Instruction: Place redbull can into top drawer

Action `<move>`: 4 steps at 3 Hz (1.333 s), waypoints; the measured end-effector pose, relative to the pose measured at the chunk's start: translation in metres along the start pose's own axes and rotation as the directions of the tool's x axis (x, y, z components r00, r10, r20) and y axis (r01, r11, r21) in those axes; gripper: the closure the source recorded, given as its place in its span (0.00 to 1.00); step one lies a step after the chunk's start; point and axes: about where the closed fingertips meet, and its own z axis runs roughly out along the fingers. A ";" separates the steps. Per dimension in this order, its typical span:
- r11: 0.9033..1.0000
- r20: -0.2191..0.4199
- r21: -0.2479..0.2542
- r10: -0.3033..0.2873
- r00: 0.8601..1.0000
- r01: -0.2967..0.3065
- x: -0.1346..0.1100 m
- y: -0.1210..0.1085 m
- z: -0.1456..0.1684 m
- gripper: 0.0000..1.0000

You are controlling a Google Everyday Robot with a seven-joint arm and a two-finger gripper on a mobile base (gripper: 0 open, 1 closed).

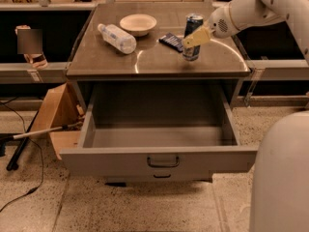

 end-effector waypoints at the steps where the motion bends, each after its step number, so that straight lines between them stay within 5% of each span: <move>1: 0.997 0.051 -0.073 -0.030 0.998 0.034 -0.002 0.019 -0.037 1.00; 3: 0.987 0.124 -0.142 -0.060 0.990 0.078 0.012 0.058 -0.096 1.00; 4: 0.989 0.092 -0.094 -0.104 0.990 0.113 0.024 0.078 -0.109 1.00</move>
Offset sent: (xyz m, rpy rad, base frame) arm -0.1133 -0.0457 0.0645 0.1624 -0.0376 0.1984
